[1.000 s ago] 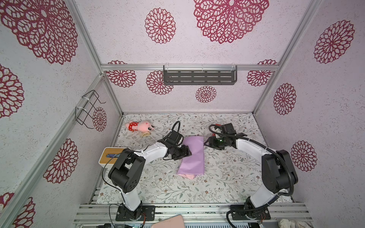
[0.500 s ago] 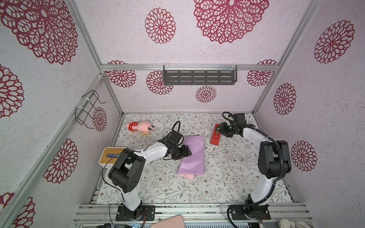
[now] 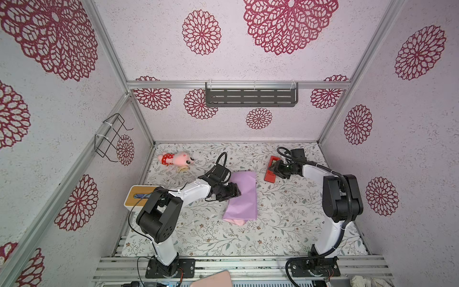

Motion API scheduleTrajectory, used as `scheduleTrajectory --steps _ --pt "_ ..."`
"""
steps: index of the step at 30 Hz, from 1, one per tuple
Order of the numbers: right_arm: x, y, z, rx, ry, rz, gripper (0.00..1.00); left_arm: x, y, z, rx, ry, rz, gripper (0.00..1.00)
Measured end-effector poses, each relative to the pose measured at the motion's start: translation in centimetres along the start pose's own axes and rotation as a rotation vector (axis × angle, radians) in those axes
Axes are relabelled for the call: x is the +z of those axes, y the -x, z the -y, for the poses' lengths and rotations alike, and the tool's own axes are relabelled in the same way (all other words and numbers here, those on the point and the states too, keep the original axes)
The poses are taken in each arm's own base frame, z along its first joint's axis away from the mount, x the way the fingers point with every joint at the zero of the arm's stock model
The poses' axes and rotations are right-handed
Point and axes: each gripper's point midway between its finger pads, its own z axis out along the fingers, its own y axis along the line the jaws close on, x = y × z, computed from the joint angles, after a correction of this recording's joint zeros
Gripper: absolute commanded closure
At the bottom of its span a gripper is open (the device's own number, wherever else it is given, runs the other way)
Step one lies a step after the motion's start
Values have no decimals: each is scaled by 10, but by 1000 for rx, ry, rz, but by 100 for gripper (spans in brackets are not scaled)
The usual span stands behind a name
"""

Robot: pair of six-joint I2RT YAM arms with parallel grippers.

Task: Wrap the gift box in paper
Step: 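Grasp the tape end at the red dispenser with the right gripper and pull a strip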

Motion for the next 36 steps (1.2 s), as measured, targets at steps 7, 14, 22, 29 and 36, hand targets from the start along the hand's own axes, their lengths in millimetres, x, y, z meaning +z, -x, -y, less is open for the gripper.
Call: scheduleTrajectory --steps 7,14,22,29,36 --pt "2 -1 0 20 21 11 62 0 0 0 1 2 -1 31" --pt "5 2 1 84 82 48 73 0 0 0 1 4 0 31" --pt "6 4 3 143 113 72 85 0 0 0 1 5 1 31" --pt "6 4 2 202 152 80 100 0 0 0 1 6 1 31" --pt "3 6 -1 320 258 105 100 -1 0 0 2 6 1 31"
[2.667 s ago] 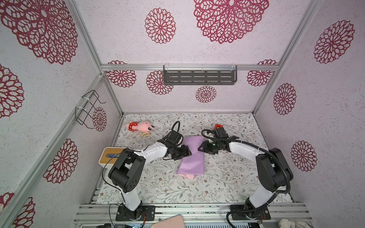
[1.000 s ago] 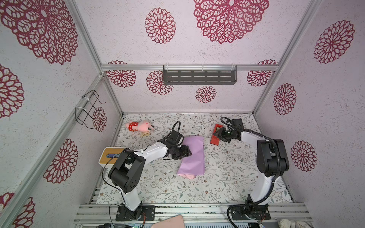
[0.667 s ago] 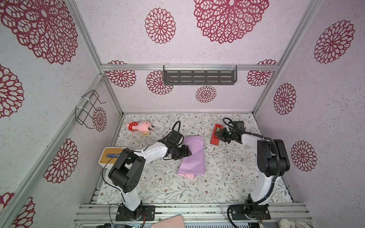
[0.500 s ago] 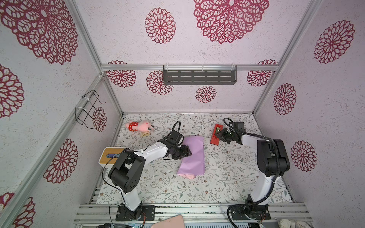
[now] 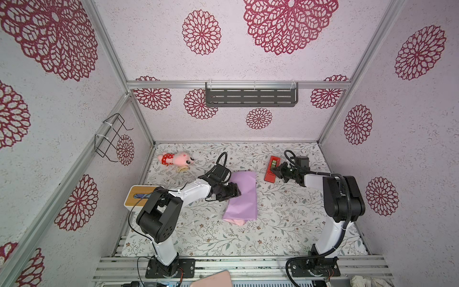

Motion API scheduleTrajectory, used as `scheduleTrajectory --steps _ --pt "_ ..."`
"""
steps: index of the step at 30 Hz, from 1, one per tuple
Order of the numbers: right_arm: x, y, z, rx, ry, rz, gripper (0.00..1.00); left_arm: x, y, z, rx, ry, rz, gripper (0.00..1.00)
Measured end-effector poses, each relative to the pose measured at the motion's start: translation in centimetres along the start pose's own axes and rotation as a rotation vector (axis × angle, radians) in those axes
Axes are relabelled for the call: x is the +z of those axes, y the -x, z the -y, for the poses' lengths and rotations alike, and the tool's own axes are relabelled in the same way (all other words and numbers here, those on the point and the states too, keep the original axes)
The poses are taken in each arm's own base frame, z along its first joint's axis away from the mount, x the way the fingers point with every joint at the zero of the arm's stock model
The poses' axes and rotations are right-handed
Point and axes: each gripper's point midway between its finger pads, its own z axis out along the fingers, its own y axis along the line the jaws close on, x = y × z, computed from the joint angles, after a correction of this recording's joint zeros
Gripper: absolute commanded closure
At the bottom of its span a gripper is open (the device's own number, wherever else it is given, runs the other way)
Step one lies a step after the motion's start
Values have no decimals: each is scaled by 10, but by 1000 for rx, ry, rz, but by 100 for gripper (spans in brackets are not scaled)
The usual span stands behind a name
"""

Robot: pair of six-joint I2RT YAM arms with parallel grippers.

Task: Wrap the gift box in paper
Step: 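Grasp the tape end at the red dispenser with the right gripper and pull a strip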

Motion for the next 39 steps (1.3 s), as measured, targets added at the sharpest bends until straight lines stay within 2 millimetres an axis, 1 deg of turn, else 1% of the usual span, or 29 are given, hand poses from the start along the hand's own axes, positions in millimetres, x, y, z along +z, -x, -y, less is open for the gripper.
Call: scheduleTrajectory --steps 6,11,20,23,30,39 --pt "-2 -2 -10 87 100 13 100 0 0 0 3 1 0 31" --pt "-7 -5 -18 105 150 23 100 0 0 0 3 0 0 31" --pt "-21 -30 -24 113 195 12 100 0 0 0 6 0 0 31" --pt "-23 -41 -23 118 200 0 100 0 0 0 7 0 1 31" --pt "-25 -68 -10 130 179 -27 100 0 0 0 12 1 2 31" --pt "-26 -71 9 142 132 10 100 0 0 0 14 1 1 31"
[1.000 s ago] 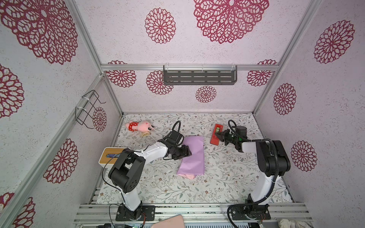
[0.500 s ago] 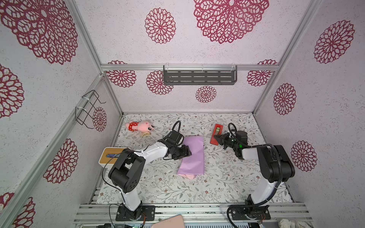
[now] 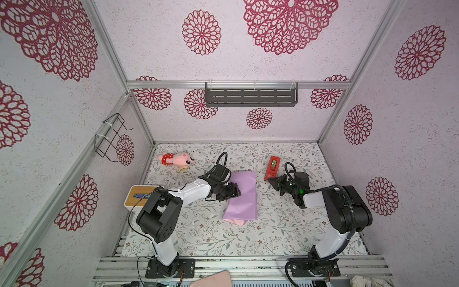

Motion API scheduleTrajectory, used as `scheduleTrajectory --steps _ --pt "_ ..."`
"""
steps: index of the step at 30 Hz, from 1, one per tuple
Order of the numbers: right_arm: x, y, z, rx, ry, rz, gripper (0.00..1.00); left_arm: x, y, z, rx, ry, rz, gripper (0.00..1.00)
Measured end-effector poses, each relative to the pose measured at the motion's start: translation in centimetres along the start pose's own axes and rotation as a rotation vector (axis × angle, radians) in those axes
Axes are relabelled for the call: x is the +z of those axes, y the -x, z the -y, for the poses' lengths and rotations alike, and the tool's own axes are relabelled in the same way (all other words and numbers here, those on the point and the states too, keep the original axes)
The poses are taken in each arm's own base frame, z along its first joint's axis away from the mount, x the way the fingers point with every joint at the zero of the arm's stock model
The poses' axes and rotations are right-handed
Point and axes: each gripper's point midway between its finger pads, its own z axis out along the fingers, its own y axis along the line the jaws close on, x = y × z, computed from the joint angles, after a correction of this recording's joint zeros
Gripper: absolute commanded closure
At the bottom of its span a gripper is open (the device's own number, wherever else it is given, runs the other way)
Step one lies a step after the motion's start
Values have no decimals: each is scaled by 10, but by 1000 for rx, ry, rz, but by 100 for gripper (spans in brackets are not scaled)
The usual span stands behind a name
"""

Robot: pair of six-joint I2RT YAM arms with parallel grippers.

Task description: Wrap the gift box in paper

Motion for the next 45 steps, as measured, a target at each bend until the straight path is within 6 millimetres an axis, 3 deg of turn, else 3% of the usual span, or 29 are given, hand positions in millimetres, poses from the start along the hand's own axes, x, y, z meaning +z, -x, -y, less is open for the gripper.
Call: scheduleTrajectory --steps 18,21,26,29,32,36,38,41,45 --pt "12 33 35 -134 -128 64 100 0 0 0 4 0 1 31" --pt "8 30 61 -131 -230 49 100 0 0 0 4 0 1 31" --pt "3 29 61 -194 -269 28 100 0 0 0 6 0 1 31" --pt "-17 12 47 -206 -231 40 100 0 0 0 7 0 1 31" --pt "-42 -15 11 -240 -119 110 100 0 0 0 7 -1 0 31" --pt "-47 -80 -46 -337 66 154 100 1 1 0 8 -1 -5 31" --pt "-46 -110 -62 -363 123 165 100 1 0 0 7 0 -7 31" --pt "-43 -136 -73 -384 164 220 100 1 0 0 7 0 -9 31" --pt "-32 -139 -61 -386 132 335 100 1 0 0 7 0 -9 31"
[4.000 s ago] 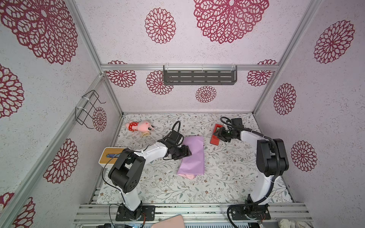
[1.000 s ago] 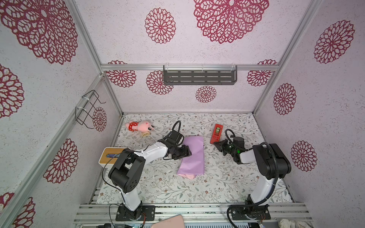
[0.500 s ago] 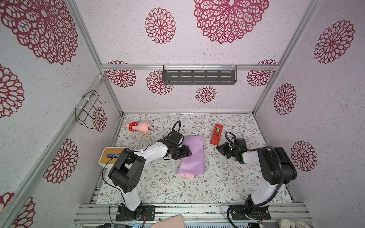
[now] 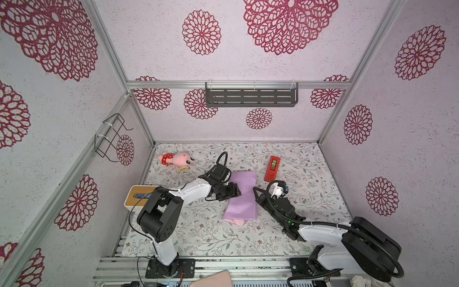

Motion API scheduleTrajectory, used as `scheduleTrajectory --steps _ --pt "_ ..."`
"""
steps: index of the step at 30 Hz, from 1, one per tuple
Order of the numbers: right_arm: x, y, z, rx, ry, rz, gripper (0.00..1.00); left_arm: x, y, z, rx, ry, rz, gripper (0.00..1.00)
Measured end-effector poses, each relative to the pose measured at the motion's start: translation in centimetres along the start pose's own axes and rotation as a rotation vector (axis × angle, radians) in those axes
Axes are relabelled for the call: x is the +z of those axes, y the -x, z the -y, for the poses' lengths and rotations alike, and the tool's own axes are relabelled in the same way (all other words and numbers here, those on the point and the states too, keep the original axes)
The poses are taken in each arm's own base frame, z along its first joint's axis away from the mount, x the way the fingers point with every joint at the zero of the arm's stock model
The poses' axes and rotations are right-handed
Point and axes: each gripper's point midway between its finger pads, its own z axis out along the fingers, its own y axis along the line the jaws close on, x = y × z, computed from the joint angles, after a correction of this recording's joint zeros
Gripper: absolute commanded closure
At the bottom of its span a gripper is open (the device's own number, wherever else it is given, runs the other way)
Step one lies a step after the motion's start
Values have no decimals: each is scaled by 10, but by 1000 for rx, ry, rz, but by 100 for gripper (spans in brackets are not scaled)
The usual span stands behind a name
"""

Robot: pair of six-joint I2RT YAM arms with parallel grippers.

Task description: Wrap the gift box in paper

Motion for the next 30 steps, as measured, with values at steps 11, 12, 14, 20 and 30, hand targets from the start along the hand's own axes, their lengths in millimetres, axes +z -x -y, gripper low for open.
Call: scheduleTrajectory --steps 11,12,14,20,30 --pt "11 5 39 -75 -120 167 100 0 0 0 7 1 0 31" --pt "11 6 37 -79 -118 176 100 0 0 0 7 0 1 31" --pt "12 9 34 -80 -110 191 100 0 0 0 7 1 0 31" --pt "17 9 41 -98 -118 198 100 0 0 0 8 0 1 31" --pt "21 10 52 -136 -142 193 100 0 1 0 13 -1 1 31"
